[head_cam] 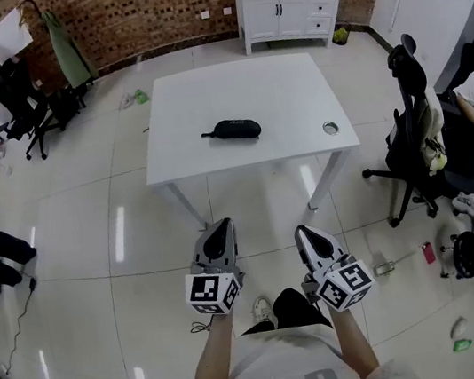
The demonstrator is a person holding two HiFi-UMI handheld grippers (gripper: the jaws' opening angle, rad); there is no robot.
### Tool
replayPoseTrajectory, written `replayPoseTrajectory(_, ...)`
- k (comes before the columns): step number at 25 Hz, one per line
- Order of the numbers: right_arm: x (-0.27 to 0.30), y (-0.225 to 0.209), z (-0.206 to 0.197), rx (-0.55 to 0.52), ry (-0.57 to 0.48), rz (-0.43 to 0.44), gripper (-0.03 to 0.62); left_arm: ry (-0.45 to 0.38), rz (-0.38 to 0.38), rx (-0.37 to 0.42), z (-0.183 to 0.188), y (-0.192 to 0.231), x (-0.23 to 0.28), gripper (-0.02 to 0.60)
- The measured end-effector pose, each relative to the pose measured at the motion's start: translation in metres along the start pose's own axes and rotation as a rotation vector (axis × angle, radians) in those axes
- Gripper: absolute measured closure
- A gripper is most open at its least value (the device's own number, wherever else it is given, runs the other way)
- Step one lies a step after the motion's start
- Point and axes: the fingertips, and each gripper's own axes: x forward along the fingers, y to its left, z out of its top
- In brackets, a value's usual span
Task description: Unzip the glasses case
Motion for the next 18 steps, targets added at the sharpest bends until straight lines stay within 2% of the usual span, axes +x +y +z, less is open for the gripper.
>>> replayPoseTrajectory(7, 0.169, -0.118, 0.033, -0.04, 0.063, 0.076, 0.603, 0.033, 0.024, -0.003, -0.005, 0.064, 0.197, 0.58)
replayPoseTrajectory(11, 0.243, -0.165, 0.034, -0.077, 0.162, 0.12, 0.603, 0.09, 0.041, -0.01, -0.012, 0.091, 0.28, 0.58)
replayPoseTrajectory(15, 0.3, -0.211, 0.006, -0.127, 0.337, 0.1, 0.6, 0.222, 0.031, 0.004, -0.031, 0.116, 0.348, 0.58)
replayPoseTrajectory(18, 0.33, -0.23, -0.027, -0.159, 0.485, 0.094, 0.527, 0.355, 0.013, 0.03, -0.058, 0.133, 0.386, 0.58)
